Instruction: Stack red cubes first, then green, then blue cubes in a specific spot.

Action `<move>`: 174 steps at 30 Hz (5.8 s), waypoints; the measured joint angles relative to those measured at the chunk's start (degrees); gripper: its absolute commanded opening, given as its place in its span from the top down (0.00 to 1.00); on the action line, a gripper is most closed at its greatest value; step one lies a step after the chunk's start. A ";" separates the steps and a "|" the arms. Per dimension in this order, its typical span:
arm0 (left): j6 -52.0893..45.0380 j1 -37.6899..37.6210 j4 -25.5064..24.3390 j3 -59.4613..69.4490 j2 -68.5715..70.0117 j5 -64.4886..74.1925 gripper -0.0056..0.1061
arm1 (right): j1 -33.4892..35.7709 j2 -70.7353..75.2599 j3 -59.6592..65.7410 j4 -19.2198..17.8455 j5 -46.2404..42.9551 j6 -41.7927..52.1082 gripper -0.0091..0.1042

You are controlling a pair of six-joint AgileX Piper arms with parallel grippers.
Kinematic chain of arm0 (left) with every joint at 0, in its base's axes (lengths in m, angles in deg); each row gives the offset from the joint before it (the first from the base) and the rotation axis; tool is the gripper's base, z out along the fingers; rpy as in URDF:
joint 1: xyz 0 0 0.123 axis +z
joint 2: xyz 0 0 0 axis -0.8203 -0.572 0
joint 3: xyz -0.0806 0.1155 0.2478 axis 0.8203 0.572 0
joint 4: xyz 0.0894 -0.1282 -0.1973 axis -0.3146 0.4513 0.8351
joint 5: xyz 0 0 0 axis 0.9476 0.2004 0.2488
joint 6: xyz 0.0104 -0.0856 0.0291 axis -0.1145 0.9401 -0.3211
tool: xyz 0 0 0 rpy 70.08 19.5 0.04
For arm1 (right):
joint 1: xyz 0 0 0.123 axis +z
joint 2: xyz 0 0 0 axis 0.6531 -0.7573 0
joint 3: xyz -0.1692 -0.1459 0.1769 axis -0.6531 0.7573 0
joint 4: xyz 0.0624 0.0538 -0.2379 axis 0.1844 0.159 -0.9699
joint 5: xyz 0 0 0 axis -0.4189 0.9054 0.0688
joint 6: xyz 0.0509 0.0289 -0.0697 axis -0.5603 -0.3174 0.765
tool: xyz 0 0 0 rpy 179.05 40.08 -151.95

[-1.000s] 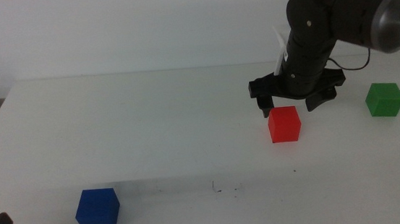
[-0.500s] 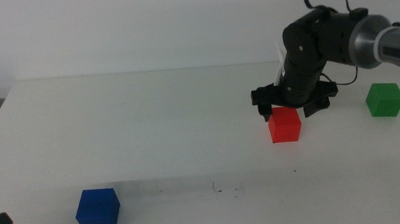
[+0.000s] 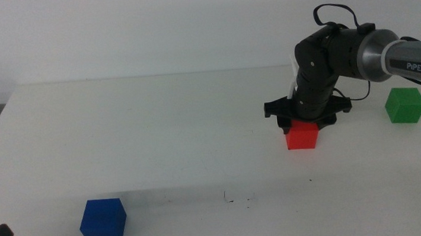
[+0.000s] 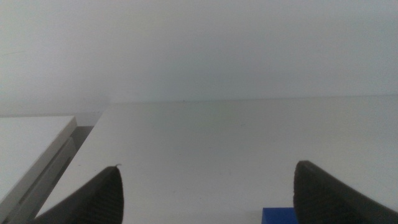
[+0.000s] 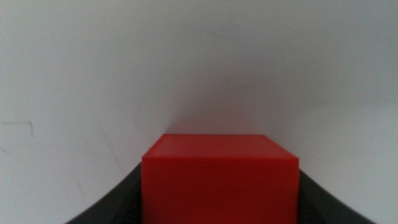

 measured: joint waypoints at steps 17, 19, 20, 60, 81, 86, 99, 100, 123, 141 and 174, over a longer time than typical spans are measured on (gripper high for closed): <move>0.00 0.00 0.00 0.00 0.00 0.00 0.11 | 20.09 6.67 -0.61 -3.67 6.76 -17.01 0.84; 0.00 0.00 0.00 0.00 0.00 0.00 0.11 | 21.33 6.03 -0.61 -4.02 6.85 -18.34 0.84; 0.00 0.00 0.00 0.00 0.00 0.00 0.11 | 21.88 5.56 -0.61 -4.18 6.85 -19.11 0.84; 0.09 0.00 0.00 0.00 0.00 0.00 0.11 | 1.64 38.01 17.32 -8.22 7.26 -2.74 0.10; 0.09 0.00 0.00 0.00 0.00 0.00 0.11 | -33.52 15.49 0.29 13.64 4.69 35.58 0.10; 0.09 0.00 0.00 0.00 0.00 0.00 0.11 | -30.72 11.28 -0.23 10.79 3.81 34.95 0.10; 0.09 0.00 0.00 0.00 0.00 0.00 0.11 | -28.71 1.49 -0.43 7.92 -3.16 32.01 0.10; 0.09 0.00 0.00 0.00 0.00 0.00 0.11 | -28.71 0.73 -0.43 7.42 -3.63 31.50 0.11; 0.09 0.00 0.00 0.00 0.00 0.00 0.11 | 3.47 22.57 10.56 -1.91 5.93 -2.64 0.90; 0.09 0.00 0.00 0.00 0.00 0.00 0.11 | 25.09 11.14 -2.07 -10.48 14.05 -26.33 0.94; 0.09 0.00 0.00 0.00 0.00 0.00 0.11 | 25.60 4.61 -3.14 -12.69 12.32 -26.25 0.94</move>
